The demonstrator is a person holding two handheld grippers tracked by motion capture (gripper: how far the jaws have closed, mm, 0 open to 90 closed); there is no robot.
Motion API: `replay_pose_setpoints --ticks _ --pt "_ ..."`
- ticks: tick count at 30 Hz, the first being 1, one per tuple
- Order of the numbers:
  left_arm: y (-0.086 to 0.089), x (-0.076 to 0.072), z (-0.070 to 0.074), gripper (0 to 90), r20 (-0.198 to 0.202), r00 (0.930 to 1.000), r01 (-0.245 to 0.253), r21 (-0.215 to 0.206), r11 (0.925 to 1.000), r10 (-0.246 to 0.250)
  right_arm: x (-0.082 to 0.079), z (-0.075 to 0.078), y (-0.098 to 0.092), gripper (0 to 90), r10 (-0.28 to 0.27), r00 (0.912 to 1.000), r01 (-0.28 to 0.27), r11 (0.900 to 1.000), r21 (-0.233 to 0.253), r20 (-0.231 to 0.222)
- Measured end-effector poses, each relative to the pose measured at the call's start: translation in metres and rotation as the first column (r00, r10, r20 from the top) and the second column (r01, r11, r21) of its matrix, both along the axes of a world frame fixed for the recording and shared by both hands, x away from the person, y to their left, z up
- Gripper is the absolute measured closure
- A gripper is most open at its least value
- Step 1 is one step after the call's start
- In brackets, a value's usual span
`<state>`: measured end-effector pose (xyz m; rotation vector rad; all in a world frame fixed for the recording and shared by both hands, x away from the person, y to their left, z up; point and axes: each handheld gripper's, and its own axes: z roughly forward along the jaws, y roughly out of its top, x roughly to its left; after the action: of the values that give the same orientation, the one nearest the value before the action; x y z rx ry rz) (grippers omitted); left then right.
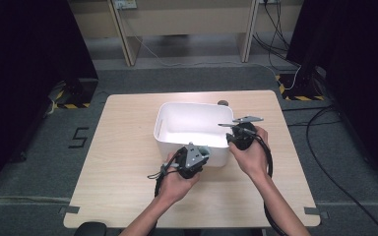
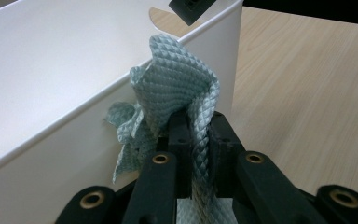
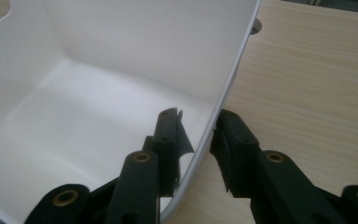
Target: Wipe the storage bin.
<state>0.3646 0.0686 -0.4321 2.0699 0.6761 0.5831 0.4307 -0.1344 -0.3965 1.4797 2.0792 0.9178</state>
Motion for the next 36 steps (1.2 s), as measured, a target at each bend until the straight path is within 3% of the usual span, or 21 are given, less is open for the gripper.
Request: replay_pose_setpoints --ticks 36 --pt "-0.007 0.001 -0.013 81.9 -0.008 0.9999 0.014 0.025 0.9996 -0.013 0.000 0.000 0.000 70.8 -0.001 1.0000 0.001 1.000 0.002 0.004"
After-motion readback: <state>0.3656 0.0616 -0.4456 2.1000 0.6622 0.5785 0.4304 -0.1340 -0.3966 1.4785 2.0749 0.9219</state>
